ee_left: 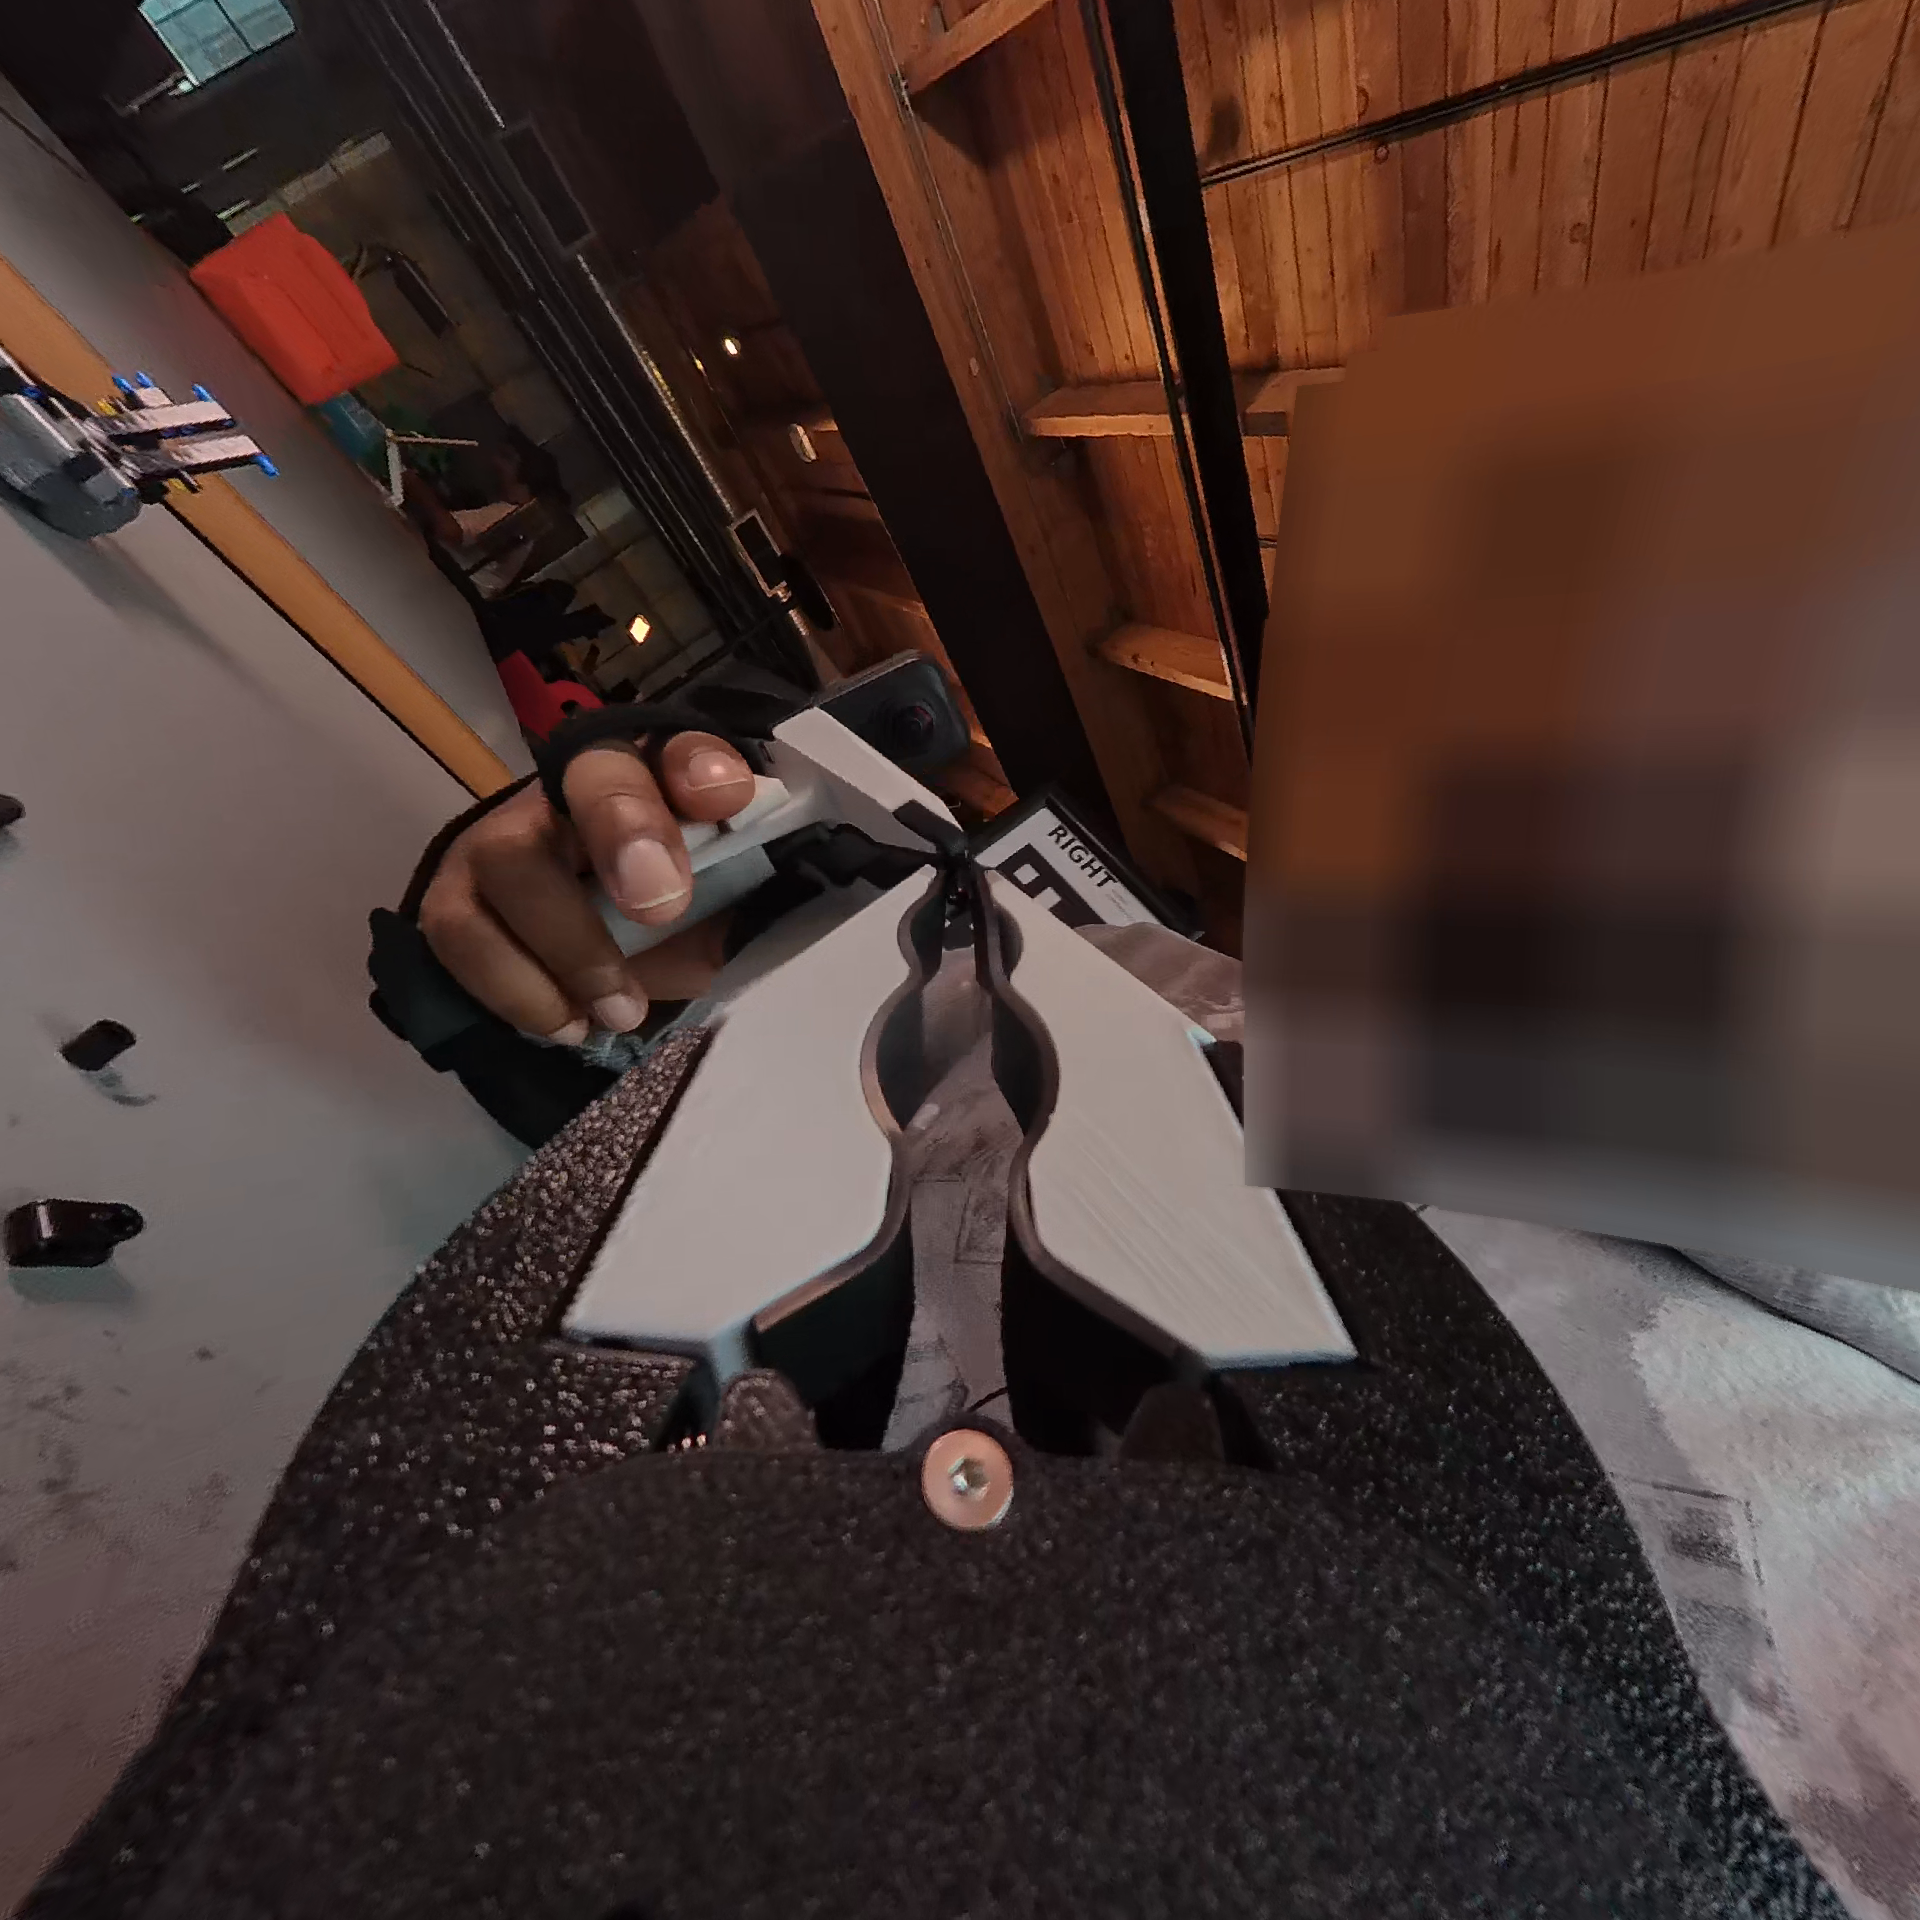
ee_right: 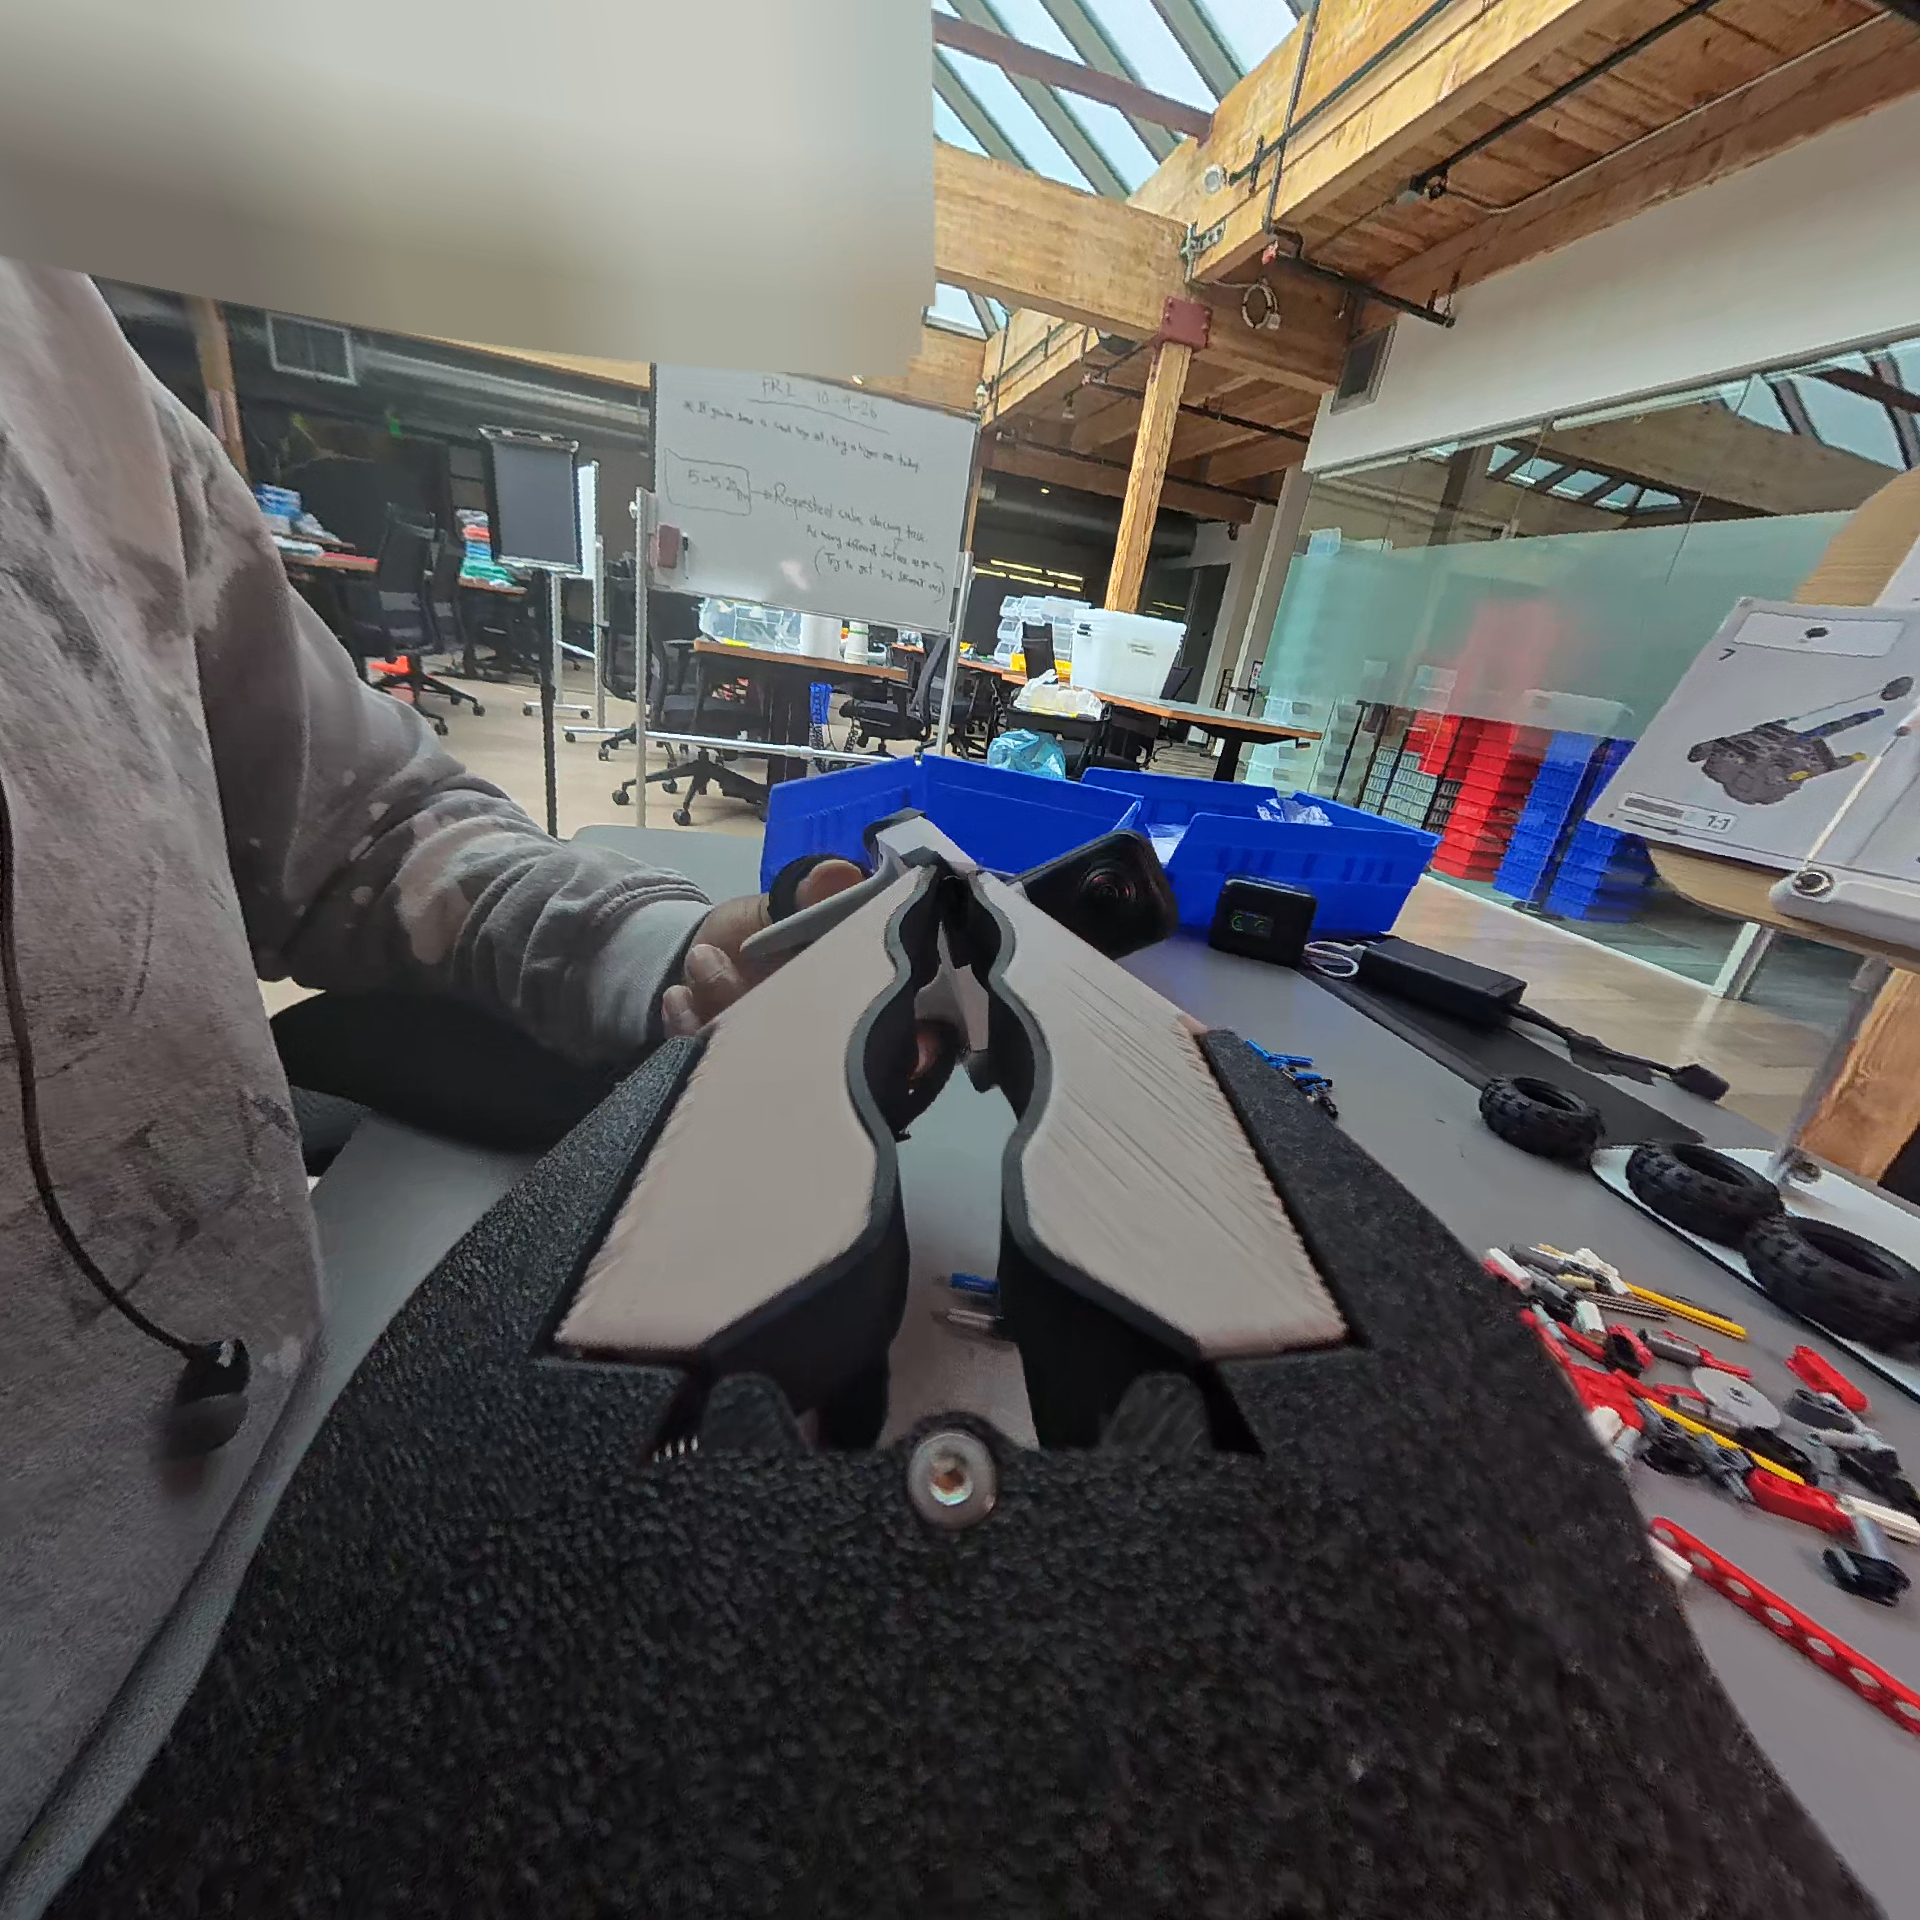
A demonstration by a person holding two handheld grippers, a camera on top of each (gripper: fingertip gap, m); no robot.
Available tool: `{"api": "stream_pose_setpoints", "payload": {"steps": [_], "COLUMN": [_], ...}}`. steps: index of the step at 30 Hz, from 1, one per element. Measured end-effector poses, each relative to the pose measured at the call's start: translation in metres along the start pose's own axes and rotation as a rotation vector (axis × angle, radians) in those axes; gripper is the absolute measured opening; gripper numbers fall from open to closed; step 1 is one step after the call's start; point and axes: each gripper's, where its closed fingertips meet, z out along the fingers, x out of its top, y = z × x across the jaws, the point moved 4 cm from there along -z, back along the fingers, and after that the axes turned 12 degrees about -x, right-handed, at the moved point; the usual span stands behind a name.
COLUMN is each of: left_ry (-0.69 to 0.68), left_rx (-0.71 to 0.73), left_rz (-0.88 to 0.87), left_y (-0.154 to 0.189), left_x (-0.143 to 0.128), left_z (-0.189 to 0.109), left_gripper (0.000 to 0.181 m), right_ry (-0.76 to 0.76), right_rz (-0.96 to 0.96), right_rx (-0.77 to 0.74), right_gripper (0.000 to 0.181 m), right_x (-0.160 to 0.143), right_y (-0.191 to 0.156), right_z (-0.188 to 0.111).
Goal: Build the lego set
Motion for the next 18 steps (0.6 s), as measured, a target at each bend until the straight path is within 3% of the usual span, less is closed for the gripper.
{"api": "stream_pose_setpoints", "payload": {"steps": [1,5,9,12,18], "left_ry": [-0.015,-0.11,-0.338,-0.401,-0.477], "left_rx": [0.044,0.293,0.559,0.591,0.616], "left_rz": [0.032,0.248,0.511,0.549,0.547], "left_y": [-0.002,-0.004,-0.004,-0.008,-0.023], "left_x": [0.001,0.011,0.014,0.009,-0.005], "left_z": [-0.002,-0.017,-0.035,-0.036,-0.035], "left_gripper": [0.003,0.003,0.004,0.004,0.004], "right_ry": [-0.02,-0.134,-0.611,-0.831,-1.006], "right_rz": [-0.025,-0.068,-0.104,-0.131,-0.144], "right_rx": [-0.009,-0.016,0.059,0.048,0.075], "right_gripper": [0.005,0.022,0.02,0.02,0.018], "right_x": [-0.002,-0.005,-0.049,-0.087,-0.114], "right_y": [0.002,0.019,0.049,0.061,0.056], "right_z": [0.0,-0.01,-0.05,-0.074,-0.074]}}
